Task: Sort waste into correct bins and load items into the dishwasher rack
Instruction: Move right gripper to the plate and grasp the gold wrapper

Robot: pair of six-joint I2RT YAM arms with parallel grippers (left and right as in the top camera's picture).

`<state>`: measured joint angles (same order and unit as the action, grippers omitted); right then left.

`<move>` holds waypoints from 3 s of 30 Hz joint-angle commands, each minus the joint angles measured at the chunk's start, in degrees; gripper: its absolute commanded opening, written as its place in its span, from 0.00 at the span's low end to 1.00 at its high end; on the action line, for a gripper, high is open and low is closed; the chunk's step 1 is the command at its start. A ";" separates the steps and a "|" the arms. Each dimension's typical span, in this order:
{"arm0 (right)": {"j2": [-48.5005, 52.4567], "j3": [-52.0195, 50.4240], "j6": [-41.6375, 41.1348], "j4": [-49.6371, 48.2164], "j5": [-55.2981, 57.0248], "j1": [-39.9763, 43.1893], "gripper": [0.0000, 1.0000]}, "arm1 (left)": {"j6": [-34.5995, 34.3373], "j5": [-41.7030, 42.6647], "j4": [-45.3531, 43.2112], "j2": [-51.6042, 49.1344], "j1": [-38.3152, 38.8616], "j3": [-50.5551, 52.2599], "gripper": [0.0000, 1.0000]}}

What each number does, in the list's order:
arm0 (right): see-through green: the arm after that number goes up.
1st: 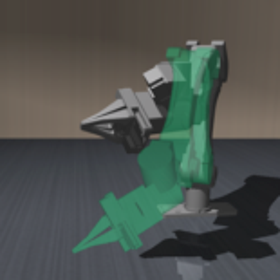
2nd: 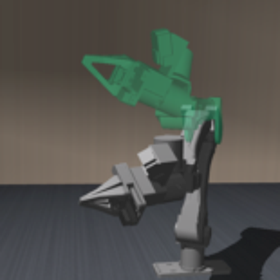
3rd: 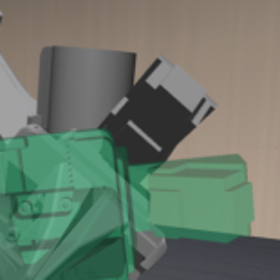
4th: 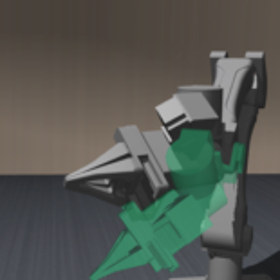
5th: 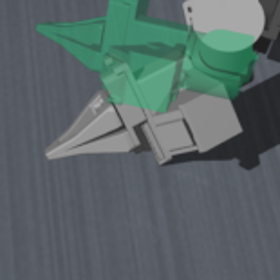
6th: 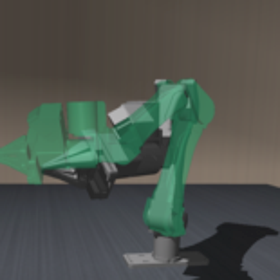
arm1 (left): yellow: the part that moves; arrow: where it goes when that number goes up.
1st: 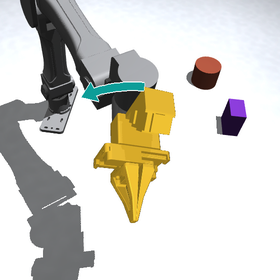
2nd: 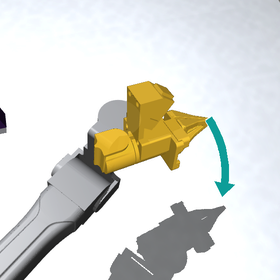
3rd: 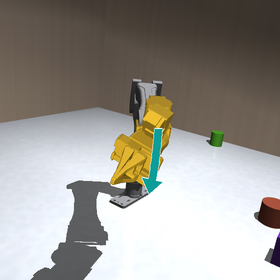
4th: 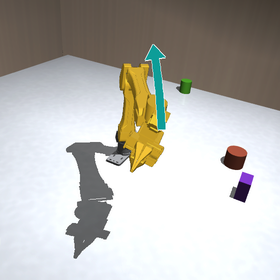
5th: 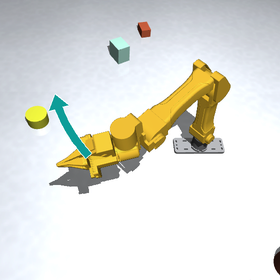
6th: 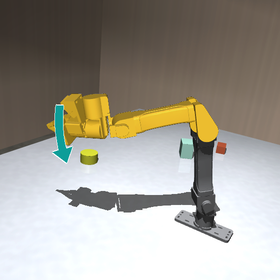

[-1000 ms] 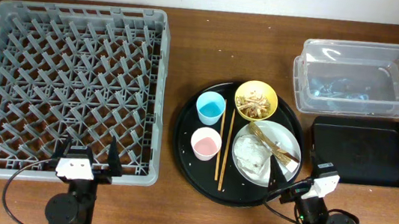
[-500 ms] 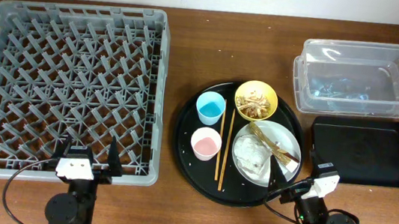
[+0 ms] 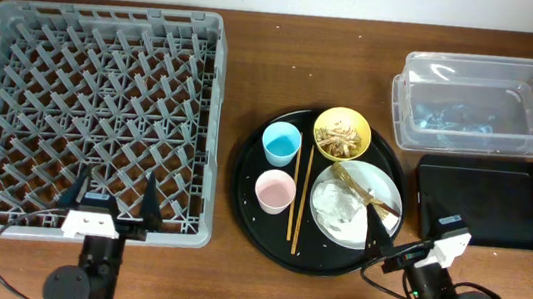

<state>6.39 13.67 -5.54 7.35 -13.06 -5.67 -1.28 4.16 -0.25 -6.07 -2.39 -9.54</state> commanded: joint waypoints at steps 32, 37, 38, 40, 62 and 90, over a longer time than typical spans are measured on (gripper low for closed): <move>69.94 55.69 6.80 54.84 6.01 -0.33 0.78 | 1.60 1.01 46.21 -69.79 -0.39 -68.24 0.99; 82.55 55.58 6.80 53.94 12.68 -1.36 0.54 | 1.57 1.01 46.23 -73.22 -0.39 -68.24 1.00; 83.80 55.47 6.80 53.40 13.84 -2.21 0.53 | 1.57 1.01 46.23 -73.48 -0.39 -68.24 0.99; 85.44 55.04 6.84 51.67 15.34 -4.52 0.53 | 1.57 1.01 46.23 -73.70 -0.39 -68.24 0.99; 88.30 39.67 6.60 29.81 20.00 -11.19 0.49 | 1.57 1.01 46.23 -73.70 -0.39 -68.24 0.99; 88.48 62.42 1.62 62.73 8.92 -7.80 0.20 | 1.57 1.01 46.21 -73.70 -0.39 -68.24 0.99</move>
<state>95.09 78.98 -3.49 70.26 0.71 -13.58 -0.58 4.54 46.06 -79.53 -2.39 -76.51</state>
